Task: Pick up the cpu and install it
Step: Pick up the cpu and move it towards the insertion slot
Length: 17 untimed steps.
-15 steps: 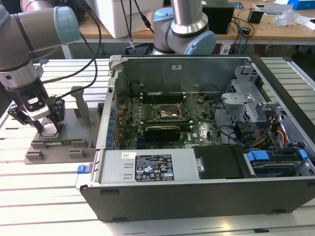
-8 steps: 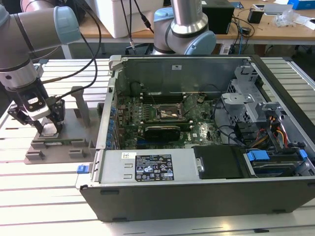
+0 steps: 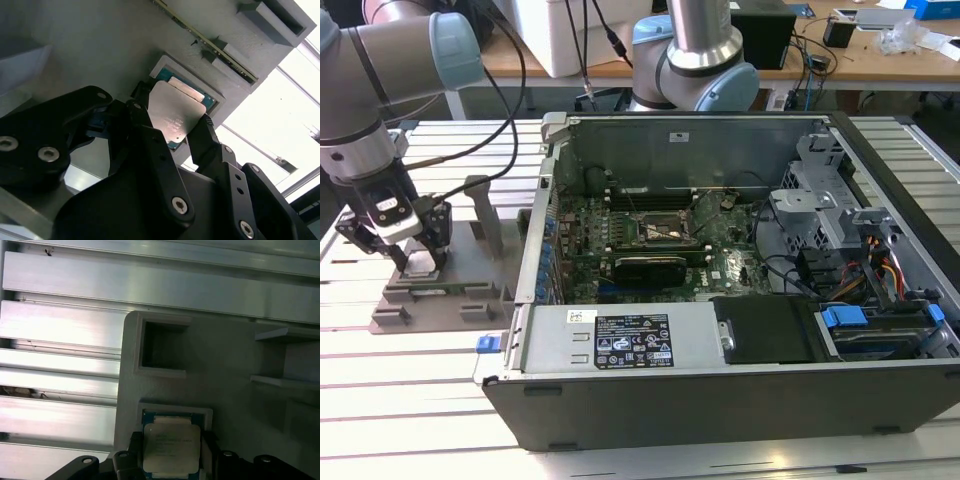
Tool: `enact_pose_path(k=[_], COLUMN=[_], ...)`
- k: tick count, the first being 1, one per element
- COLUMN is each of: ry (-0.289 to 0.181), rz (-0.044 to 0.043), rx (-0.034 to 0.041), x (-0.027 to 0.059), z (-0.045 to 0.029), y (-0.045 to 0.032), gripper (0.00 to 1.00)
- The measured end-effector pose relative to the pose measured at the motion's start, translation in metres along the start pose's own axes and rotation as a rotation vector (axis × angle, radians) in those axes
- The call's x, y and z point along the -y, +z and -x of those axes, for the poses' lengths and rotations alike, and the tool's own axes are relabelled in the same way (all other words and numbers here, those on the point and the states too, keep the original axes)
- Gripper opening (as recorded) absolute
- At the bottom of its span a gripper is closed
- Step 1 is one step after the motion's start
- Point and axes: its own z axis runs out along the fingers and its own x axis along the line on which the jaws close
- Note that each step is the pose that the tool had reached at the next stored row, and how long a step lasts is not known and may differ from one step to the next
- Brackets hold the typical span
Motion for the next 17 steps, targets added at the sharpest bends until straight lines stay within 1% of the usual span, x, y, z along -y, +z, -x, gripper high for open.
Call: enact_pose_path(k=[8, 12, 17], ry=[0.000, 0.000, 0.000], rz=[-0.0006, -0.0036, -0.0038], rx=[-0.0002, -0.0005, -0.0005], x=[0.0005, 0.0008, 0.0011], z=[0.0003, 0.0004, 0.0006], y=[-0.0128, -0.0198, -0.0272], gripper=[0.55, 0.55, 0.55])
